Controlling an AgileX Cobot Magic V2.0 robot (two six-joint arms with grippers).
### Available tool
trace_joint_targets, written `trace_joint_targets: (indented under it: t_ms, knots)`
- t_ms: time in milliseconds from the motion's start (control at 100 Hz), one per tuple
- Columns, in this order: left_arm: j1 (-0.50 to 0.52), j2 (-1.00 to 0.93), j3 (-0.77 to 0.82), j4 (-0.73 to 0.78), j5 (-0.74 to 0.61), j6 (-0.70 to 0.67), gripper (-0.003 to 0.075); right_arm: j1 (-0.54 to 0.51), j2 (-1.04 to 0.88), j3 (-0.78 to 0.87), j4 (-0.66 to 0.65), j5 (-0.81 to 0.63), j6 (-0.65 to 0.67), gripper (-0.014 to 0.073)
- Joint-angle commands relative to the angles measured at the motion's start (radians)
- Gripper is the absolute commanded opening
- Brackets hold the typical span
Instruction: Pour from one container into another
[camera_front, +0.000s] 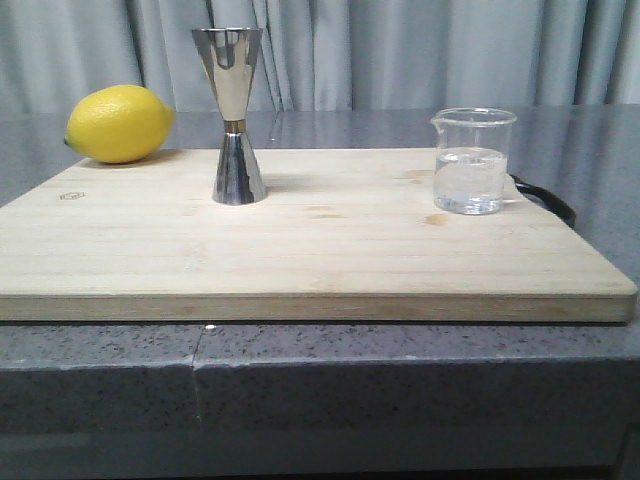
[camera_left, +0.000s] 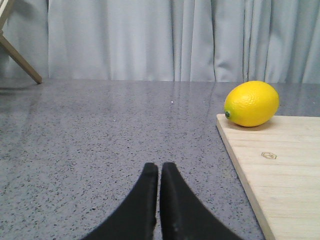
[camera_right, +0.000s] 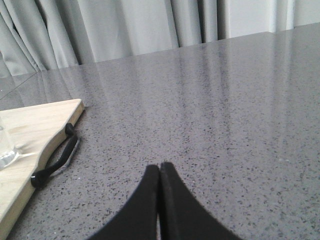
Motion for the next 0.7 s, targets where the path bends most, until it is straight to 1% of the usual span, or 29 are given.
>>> trace_joint_targets:
  t_ms: [0, 230, 360, 490, 570, 640, 690]
  knots:
    - [-0.009, -0.024, 0.036, -0.008, -0.074, -0.002, -0.0019, 0.001, -0.016, 0.022, -0.012, -0.085, -0.004, -0.0075]
    - [-0.009, -0.024, 0.036, -0.008, -0.074, -0.002, -0.0019, 0.001, -0.016, 0.022, -0.012, -0.087, -0.004, -0.0075]
    - [-0.009, -0.024, 0.036, -0.008, -0.074, -0.002, -0.0019, 0.001, -0.016, 0.022, -0.012, -0.150, -0.004, -0.0075]
    - [-0.009, -0.024, 0.036, -0.008, -0.078, -0.002, -0.0019, 0.001, -0.016, 0.022, -0.012, -0.155, -0.004, -0.0075]
    - [-0.009, -0.024, 0.036, -0.008, -0.083, -0.002, -0.0019, 0.001, -0.016, 0.022, -0.012, -0.181, -0.004, -0.0075]
    - [-0.009, -0.024, 0.036, -0.011, -0.102, -0.002, -0.0019, 0.001, -0.016, 0.022, -0.012, -0.207, -0.004, -0.0075]
    - [-0.009, -0.024, 0.036, -0.038, -0.124, -0.002, -0.0019, 0.001, -0.016, 0.022, -0.010, -0.232, -0.004, -0.0075]
